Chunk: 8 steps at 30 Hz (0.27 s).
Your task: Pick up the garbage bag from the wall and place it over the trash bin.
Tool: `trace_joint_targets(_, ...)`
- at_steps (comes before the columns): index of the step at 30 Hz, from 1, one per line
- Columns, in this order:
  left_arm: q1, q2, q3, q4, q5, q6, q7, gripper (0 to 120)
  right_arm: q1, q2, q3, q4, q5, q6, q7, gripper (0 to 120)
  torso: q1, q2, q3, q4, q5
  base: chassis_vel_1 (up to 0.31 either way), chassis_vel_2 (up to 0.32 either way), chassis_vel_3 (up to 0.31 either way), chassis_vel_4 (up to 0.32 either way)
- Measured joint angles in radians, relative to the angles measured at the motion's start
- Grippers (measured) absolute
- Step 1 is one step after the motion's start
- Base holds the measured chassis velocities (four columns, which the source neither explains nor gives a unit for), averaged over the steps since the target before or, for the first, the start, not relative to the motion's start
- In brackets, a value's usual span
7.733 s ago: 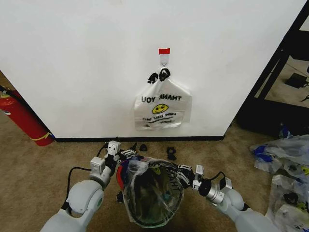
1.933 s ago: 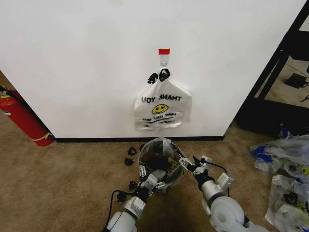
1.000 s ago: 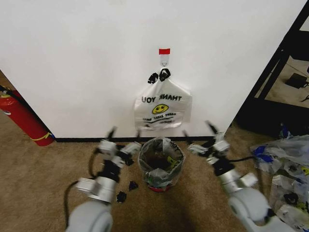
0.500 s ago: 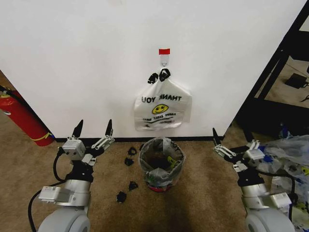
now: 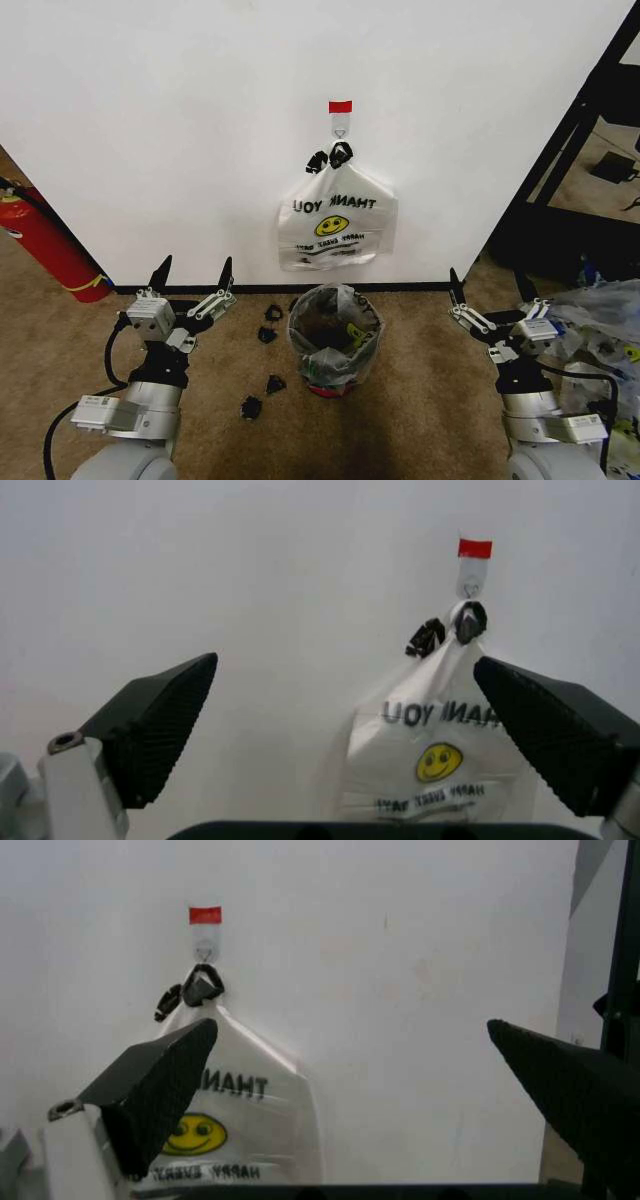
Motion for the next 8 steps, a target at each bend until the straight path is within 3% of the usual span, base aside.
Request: trace_joint_targets(8, -0.001, 0.000, 0.001, 0.002, 0.001, 0.000, 0.000, 100, 0.001, -0.001, -0.001, -0.001, 0.002, 0.000, -0.001, 100, 0.000, 0.000, 0.000, 0.0000, 0.0000, 0.000, 0.000, 0.000, 0.000)
